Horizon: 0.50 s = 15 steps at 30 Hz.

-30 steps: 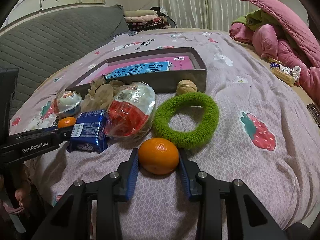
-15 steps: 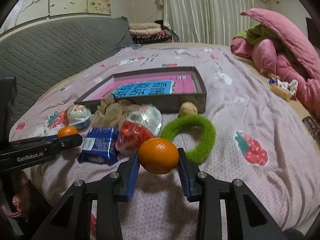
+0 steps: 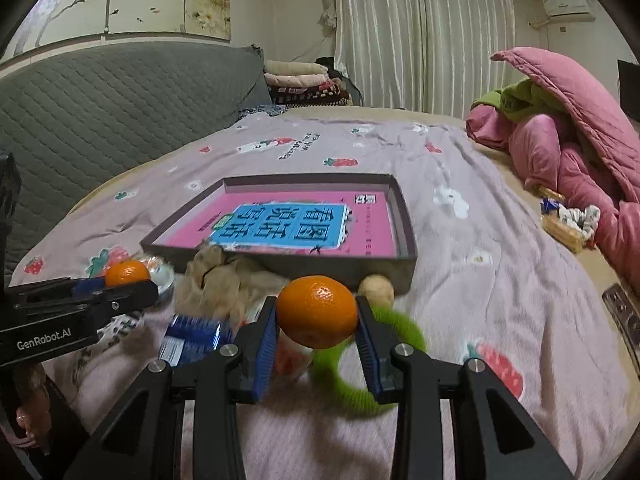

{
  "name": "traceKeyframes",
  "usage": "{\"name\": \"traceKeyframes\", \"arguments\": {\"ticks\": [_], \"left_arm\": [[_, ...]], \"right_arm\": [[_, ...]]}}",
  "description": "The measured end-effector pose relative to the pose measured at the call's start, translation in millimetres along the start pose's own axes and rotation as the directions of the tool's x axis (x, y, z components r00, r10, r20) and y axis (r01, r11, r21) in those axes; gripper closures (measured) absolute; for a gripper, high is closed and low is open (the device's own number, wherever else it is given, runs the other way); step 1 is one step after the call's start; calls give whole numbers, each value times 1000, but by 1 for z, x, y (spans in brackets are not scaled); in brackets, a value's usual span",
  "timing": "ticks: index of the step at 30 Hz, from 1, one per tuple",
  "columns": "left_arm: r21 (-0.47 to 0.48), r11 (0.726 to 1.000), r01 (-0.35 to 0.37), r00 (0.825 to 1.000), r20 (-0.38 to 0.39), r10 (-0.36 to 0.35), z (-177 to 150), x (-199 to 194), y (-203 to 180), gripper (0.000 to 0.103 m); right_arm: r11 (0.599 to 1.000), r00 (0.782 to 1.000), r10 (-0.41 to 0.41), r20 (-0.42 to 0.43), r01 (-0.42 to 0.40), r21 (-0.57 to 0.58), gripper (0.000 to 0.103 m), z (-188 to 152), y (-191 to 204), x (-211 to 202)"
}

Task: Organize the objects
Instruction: 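Lift the orange with the right gripper and carry it over the tray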

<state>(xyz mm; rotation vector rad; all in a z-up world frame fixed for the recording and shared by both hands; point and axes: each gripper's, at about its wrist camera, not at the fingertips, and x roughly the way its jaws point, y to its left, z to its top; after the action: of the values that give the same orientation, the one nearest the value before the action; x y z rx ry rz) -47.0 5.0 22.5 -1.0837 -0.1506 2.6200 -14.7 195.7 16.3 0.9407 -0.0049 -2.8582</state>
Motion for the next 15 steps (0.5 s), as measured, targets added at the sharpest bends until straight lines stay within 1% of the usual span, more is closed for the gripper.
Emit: {"name": "traceKeyframes", "arguments": {"ticks": [4,7,10,15], "left_arm": [[16,1000,-13,1000,11,12,20,11,1,64],[1,1000,-5,1000,5,5,34,22,5,64],[-7,1000,-18,1000,-1,18,46,35,11,64],[-9,999,-43,999,-15,43,62,56,21,64]], "right_arm": [[1000,1000,-4,-2,4,-5,66,14,-4,14],[1000,1000,-3,-1,3,2,66,24,-8,24],[1000,1000,-5,3,5,3,66,36,-12,37],[1000,999,13,-32,-12,21,66,48,-17,65]]}}
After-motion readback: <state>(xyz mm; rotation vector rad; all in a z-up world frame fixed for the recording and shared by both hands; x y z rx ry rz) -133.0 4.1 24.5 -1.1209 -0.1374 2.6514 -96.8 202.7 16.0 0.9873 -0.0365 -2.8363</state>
